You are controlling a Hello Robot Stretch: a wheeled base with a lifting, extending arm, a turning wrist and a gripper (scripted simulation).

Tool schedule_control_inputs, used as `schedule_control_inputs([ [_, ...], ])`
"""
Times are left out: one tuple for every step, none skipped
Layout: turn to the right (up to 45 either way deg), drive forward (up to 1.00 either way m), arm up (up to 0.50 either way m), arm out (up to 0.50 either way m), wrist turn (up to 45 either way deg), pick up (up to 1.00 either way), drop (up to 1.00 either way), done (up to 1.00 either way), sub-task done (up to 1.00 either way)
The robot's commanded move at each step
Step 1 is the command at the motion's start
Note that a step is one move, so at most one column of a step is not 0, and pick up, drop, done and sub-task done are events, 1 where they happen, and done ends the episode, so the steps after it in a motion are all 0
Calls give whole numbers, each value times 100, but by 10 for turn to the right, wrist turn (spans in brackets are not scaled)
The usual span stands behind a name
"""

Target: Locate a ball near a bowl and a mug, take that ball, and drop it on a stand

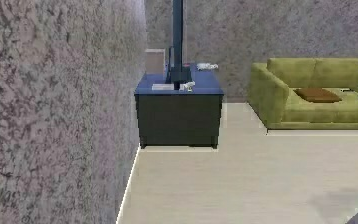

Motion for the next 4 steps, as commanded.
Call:
schedule_control_inputs([
  [0, 50, 0, 0, 0, 0, 0, 0, 0],
  [450, 0, 0, 0, 0, 0, 0, 0, 0],
  [60, 0, 0, 0, 0, 0, 0, 0, 0],
  [0, 100, 0, 0, 0, 0, 0, 0, 0],
])
